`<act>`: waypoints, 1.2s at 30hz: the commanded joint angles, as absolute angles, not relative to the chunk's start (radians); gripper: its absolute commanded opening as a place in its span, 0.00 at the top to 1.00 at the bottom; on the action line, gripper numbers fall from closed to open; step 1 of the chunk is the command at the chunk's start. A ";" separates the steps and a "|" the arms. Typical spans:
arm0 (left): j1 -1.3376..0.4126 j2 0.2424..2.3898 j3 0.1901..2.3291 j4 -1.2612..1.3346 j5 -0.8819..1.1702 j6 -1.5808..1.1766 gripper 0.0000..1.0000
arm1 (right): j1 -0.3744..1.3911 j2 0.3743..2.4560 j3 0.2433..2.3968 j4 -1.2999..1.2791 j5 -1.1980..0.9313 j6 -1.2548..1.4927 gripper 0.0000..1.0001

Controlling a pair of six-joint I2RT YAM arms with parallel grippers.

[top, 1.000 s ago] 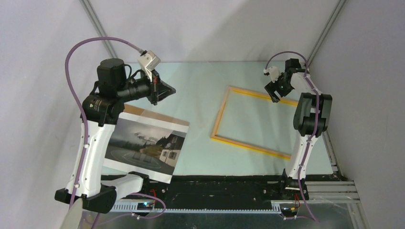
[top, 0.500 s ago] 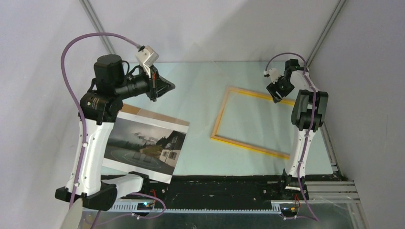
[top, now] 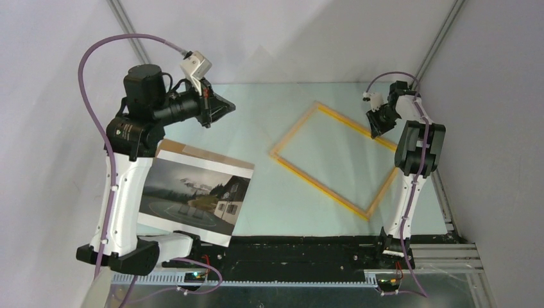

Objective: Put the photo into the frame
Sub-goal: Adjust the photo frame at the center of the board.

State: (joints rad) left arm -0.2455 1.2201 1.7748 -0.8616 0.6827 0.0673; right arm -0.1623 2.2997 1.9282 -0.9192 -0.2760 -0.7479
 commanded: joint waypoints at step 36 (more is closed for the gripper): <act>-0.252 1.411 1.904 -0.770 0.799 -0.009 1.00 | -0.010 1.984 1.349 -0.790 -0.479 -0.023 0.86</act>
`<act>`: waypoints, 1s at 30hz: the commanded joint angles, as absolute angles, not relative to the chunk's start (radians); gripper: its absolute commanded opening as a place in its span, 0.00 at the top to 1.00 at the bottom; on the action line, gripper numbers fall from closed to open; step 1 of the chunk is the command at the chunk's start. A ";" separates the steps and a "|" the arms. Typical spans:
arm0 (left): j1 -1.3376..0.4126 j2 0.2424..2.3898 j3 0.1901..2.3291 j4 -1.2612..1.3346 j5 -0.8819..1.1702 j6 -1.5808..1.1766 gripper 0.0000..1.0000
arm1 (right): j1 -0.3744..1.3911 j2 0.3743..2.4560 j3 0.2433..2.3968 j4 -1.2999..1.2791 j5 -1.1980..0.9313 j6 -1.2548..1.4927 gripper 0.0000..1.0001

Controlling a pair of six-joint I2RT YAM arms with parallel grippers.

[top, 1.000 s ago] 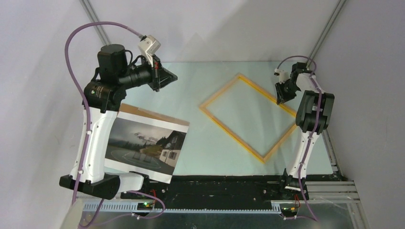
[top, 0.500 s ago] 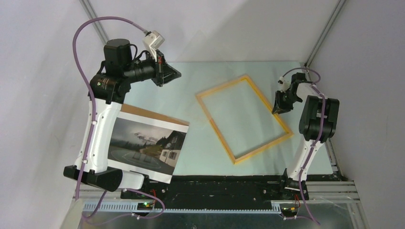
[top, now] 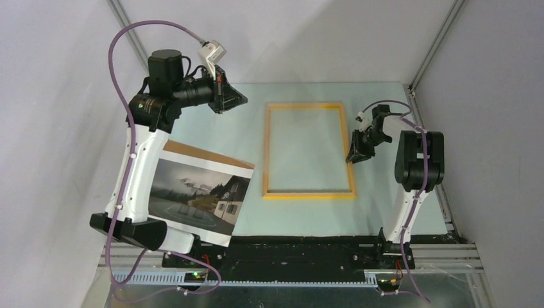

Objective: Put the photo into the frame
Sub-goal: Adjust the photo frame at the center of the board.

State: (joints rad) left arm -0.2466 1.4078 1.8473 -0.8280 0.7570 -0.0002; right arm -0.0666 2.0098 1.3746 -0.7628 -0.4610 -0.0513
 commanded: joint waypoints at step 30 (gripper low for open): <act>-0.341 1.348 1.795 -0.773 0.908 0.179 1.00 | -0.072 1.365 1.489 -0.925 -0.853 -0.634 0.27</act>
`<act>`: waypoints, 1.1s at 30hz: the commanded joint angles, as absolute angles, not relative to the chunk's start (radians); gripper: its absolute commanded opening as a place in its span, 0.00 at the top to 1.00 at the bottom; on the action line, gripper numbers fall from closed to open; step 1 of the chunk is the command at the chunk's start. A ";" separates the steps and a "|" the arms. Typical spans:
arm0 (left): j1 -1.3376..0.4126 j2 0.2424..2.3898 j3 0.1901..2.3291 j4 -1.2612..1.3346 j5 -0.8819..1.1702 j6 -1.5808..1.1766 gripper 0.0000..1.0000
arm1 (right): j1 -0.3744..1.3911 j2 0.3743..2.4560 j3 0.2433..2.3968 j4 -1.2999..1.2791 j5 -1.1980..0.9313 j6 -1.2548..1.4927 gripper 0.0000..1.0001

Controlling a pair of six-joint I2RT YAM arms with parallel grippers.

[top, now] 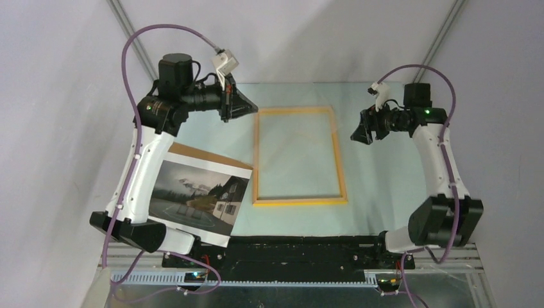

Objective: Put the photo into the frame
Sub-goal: Adjust the photo frame at the center of the board, then place the photo frame item in the photo frame.

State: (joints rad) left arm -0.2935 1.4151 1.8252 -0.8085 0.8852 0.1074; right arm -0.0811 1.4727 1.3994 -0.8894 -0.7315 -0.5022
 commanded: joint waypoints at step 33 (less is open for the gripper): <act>-0.456 1.289 1.745 -0.819 0.967 0.288 1.00 | 0.226 1.435 1.694 -1.284 -1.111 -0.895 0.43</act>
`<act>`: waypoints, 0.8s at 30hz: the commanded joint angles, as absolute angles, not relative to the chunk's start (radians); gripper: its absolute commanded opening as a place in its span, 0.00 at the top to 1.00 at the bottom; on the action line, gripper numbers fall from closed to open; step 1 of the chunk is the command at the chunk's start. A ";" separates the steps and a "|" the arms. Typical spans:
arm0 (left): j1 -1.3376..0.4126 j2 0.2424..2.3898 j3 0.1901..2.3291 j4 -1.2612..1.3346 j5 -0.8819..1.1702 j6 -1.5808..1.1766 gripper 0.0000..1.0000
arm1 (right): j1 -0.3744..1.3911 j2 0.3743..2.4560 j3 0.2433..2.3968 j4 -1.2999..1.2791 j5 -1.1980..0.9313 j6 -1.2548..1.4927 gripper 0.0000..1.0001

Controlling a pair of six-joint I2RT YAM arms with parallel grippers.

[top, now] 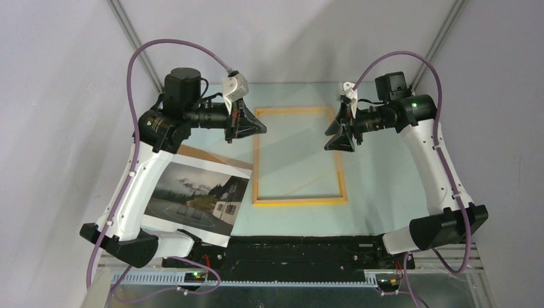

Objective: Put the photo into the frame
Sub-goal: Place the photo frame item in the photo frame.

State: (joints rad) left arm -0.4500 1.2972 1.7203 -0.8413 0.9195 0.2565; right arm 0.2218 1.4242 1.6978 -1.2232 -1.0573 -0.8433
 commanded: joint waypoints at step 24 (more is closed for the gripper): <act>-0.386 1.465 1.896 -0.819 0.596 0.220 0.03 | 0.113 1.349 1.551 -1.067 -1.181 -0.466 1.00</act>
